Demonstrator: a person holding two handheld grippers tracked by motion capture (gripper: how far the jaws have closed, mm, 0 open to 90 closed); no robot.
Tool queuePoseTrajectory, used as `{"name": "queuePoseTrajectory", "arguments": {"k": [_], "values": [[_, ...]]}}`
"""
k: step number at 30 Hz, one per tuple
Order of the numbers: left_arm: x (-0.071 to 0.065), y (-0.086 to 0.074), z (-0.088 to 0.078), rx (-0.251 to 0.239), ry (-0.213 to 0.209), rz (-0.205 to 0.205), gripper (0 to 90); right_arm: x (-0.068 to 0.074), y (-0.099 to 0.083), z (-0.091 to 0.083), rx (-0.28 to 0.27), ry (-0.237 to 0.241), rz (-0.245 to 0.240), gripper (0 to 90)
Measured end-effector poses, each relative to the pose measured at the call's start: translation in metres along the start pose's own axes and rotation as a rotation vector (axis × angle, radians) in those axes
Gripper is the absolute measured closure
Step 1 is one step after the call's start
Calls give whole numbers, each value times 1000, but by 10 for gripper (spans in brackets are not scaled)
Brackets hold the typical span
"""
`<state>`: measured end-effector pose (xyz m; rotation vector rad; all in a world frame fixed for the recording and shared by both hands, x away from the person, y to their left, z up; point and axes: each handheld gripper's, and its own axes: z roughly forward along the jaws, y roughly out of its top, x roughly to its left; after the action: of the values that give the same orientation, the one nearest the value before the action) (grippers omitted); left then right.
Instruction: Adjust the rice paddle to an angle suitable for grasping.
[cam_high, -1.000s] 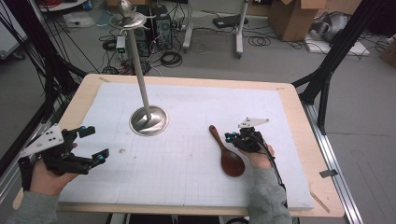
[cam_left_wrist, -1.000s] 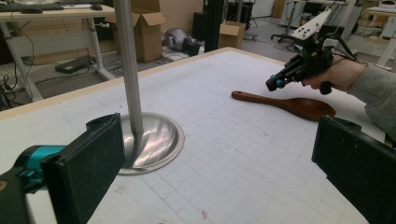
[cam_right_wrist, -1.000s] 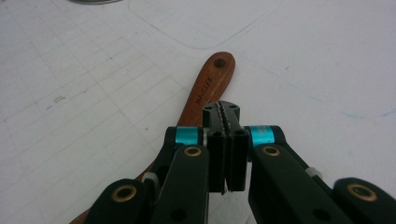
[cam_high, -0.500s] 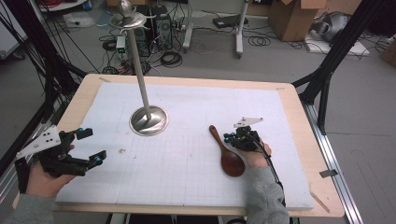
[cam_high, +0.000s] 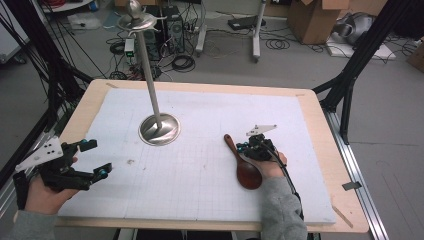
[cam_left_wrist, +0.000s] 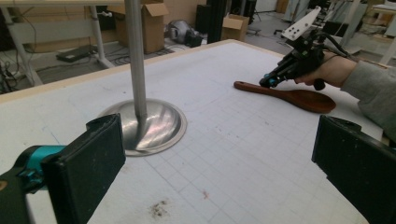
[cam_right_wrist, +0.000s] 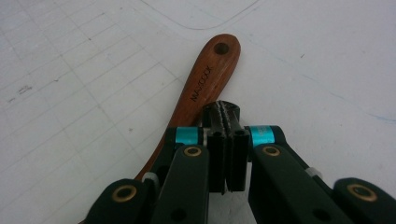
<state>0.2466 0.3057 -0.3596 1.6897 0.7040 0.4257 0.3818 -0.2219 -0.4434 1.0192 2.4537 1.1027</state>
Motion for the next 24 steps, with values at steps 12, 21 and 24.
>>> {"name": "queuePoseTrajectory", "arguments": {"k": [12, 21, 24], "values": [[0, -2, -1, 6, 9, 1, 31, 7, 8, 5, 23, 22, -31, 896], [0, -3, 0, 17, 10, 0, 31, 11, 13, 8, 51, 36, -49, 898], [0, -4, 0, 14, 11, -2, 31, 12, 14, 9, 54, 33, -57, 898]]}}
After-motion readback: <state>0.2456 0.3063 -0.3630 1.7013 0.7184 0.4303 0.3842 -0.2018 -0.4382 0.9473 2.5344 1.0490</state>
